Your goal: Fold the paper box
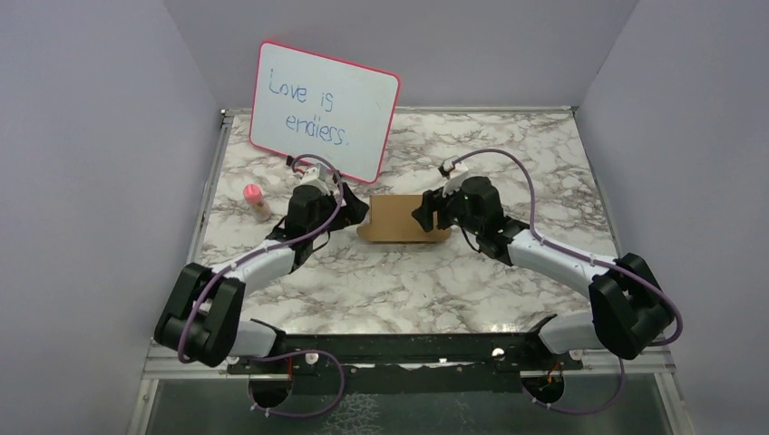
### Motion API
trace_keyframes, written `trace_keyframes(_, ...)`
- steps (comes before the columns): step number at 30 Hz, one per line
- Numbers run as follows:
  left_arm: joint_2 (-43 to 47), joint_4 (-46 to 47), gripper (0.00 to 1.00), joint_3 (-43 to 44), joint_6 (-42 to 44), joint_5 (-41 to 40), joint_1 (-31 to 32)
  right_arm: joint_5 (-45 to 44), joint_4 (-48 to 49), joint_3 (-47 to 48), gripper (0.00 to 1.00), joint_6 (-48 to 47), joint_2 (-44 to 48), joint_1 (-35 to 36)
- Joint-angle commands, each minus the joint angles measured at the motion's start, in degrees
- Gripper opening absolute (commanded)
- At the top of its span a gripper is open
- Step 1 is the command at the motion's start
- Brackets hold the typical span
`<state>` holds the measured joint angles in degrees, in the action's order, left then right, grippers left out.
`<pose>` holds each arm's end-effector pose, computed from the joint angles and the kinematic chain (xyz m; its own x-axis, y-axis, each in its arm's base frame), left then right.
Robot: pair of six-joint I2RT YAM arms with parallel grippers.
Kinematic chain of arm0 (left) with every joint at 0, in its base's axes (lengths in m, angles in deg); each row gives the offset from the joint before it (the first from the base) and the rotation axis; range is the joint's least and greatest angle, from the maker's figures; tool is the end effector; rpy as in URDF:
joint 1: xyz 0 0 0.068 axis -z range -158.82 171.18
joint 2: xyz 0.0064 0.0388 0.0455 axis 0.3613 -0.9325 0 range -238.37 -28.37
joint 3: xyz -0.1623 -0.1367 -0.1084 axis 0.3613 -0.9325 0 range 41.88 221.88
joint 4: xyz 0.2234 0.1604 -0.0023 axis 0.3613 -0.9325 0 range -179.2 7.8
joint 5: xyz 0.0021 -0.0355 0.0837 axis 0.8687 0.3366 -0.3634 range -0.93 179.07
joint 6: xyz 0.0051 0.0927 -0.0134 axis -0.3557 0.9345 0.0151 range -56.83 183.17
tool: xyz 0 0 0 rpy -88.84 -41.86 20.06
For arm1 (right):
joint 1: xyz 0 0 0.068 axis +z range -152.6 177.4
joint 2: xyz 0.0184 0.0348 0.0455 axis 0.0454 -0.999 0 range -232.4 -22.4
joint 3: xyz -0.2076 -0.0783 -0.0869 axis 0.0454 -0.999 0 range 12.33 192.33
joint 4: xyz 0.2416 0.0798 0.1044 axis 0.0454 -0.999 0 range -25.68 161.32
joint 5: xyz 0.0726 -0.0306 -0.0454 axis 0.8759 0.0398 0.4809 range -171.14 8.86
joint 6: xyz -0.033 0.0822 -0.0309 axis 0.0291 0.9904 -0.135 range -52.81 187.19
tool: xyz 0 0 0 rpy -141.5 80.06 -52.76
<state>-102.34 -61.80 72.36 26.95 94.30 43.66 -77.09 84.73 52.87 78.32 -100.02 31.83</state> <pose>0.3039 -0.1341 0.1357 -0.5632 -0.4038 -0.7209 0.1554 0.8051 -0.5724 0.2930 0.2081 0.1642 -0.4442 -0.0711 -0.8931 -0.5419 0.8152 0.2046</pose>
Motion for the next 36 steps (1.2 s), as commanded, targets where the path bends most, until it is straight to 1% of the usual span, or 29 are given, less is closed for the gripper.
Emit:
trace_keyframes(1, -8.52, 1.01, 0.92, 6.99, -0.17, 5.26, -0.9, 7.11, -1.02, 3.35, 0.68, -6.76, -2.24, 0.9)
trace_keyframes(4, -14.11, 1.17, 0.88, 10.38, 0.03, 8.61, -1.06, 8.44, -2.32, 4.73, 0.68, -10.41, -3.34, 1.96)
trace_keyframes(7, -17.88, 1.13, 0.84, 12.05, 0.8, 11.2, -1.03, 7.75, -4.55, 6.51, 0.68, -15.19, -5.13, 4.2)
trace_keyframes(10, -20.11, 1.13, 0.81, 12.49, 1.81, 12.88, -1.03, 4.5, -6.93, 7.92, 0.68, -18.86, -7.05, 7.4)
trace_keyframes(15, -23.05, 1.07, 0.71, 12.8, 3.58, 15.1, -1.03, -2.08, -8.43, 9.31, 0.69, -24.08, -9.05, 13.15)
trace_keyframes(19, -25.12, 0.99, 0.66, 13.1, 4.61, 16.89, -1.03, -7.88, -10.11, 10.81, 0.69, -28.09, -11.01, 16.77)
trace_keyframes(25, -26.3, -0.13, 0.64, 13.91, 5.95, 18.24, -1.03, -17.16, -10.38, 11.49, 0.71, -34.11, -13.74, 21.98)
trace_keyframes(30, -26.23, -2.11, 0.64, 15.12, 7.23, 18.85, -1.03, -25.09, -9.57, 11.73, 0.73, -38.11, -18.1, 24.05)
trace_keyframes(32, -26.13, -2.78, 0.64, 15.38, 7.66, 18.93, -1.03, -28.11, -7.45, 11.02, 0.73, -39.34, -19.31, 24.18)
trace_keyframes(36, -25.96, -3.31, 0.64, 15.51, 7.93, 19.18, -1.03, -35.51, 0.22, 9.09, 0.73, -43.08, -21.44, 24.27)
